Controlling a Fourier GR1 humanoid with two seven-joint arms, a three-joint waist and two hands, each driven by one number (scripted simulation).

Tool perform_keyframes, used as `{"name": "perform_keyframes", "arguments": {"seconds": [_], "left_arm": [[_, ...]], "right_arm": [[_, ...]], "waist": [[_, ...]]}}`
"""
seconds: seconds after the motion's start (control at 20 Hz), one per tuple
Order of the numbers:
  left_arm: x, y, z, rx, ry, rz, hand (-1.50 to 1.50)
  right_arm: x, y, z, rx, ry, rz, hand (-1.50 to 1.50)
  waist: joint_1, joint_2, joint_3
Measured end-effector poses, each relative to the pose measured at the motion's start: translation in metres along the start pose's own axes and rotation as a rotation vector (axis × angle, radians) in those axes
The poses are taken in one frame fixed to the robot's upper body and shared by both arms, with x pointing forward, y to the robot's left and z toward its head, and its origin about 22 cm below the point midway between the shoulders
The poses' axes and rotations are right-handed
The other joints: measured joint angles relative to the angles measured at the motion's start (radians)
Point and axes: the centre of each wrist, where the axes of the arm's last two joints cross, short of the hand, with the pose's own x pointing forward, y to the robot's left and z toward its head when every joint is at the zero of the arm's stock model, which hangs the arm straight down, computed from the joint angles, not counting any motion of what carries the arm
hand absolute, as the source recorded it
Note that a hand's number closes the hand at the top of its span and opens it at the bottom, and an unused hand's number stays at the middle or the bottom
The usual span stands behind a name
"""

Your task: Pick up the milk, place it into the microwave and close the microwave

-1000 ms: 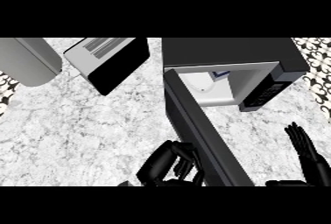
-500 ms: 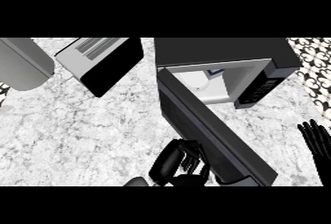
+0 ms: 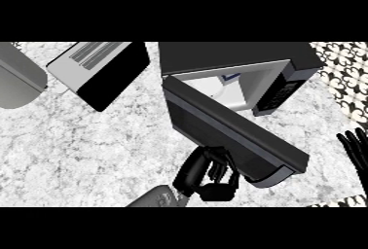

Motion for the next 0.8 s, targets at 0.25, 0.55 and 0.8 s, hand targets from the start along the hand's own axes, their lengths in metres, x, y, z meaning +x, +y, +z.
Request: {"name": "perform_keyframes", "arguments": {"seconds": [0.25, 0.55, 0.8], "left_arm": [[0.011, 0.003, -0.014, 0.070, -0.033, 0.034, 1.50], [0.022, 0.012, -0.034, 0.223, -0.051, 0.051, 1.50], [0.031, 0.019, -0.051, 0.322, -0.030, 0.055, -1.50]], "right_arm": [[0.018, 0.000, -0.017, 0.070, -0.021, -0.018, -1.50], [0.041, -0.009, -0.031, 0.131, -0.035, 0.008, -1.50], [0.056, -0.017, -0.045, 0.153, -0.073, 0.021, -1.50]], "waist": [[-0.028, 0.006, -0.001], [-0.058, 0.013, -0.001], [-0.084, 0.022, 0.001]]}}
